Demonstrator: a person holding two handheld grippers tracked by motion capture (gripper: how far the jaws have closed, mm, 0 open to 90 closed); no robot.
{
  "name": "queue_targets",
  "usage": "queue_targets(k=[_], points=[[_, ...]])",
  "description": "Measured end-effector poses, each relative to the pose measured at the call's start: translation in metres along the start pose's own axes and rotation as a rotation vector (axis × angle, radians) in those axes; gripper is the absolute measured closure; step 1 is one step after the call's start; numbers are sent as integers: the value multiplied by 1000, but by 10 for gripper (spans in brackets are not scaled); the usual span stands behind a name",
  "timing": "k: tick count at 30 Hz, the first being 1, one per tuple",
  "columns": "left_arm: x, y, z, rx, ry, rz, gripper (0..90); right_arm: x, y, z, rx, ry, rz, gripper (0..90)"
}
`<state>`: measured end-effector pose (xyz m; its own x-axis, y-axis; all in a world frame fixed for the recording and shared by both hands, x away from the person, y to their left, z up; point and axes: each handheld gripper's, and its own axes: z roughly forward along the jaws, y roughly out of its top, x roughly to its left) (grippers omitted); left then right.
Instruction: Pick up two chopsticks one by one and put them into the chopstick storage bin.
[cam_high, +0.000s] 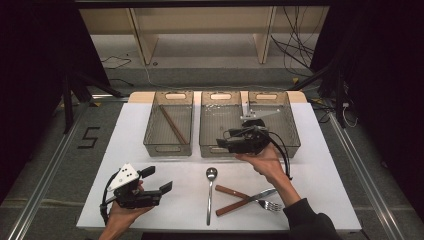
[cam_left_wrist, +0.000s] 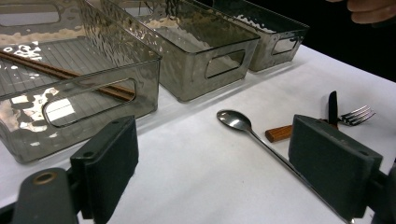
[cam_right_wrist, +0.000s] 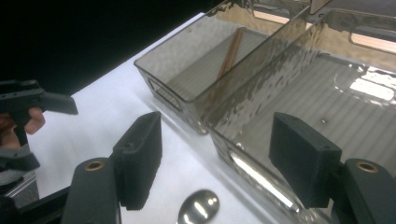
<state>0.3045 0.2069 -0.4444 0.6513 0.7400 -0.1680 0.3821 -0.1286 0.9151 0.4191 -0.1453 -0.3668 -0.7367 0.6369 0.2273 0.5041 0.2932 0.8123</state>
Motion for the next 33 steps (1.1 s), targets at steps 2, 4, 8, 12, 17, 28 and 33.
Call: queue_targets(k=[2,4,8,12,17,28,33], points=[[0,0,0,1,0,0,156,-1,-6,-5,-7,-2,5,341],[0,0,0,2,0,2,156,-2,-13,-9,-20,-6,9,337],[0,0,1,2,1,3,156,-3,-28,-17,-19,-17,15,326],[-1,0,1,6,0,6,156,-5,-41,-27,-27,-32,30,326],[-1,0,2,9,0,3,156,-6,-57,-40,-61,-47,38,327],[0,0,3,17,-6,-2,156,-2,-91,-63,-106,-77,53,327],[0,0,3,17,-13,-12,156,1,-103,-67,-115,-84,51,319]])
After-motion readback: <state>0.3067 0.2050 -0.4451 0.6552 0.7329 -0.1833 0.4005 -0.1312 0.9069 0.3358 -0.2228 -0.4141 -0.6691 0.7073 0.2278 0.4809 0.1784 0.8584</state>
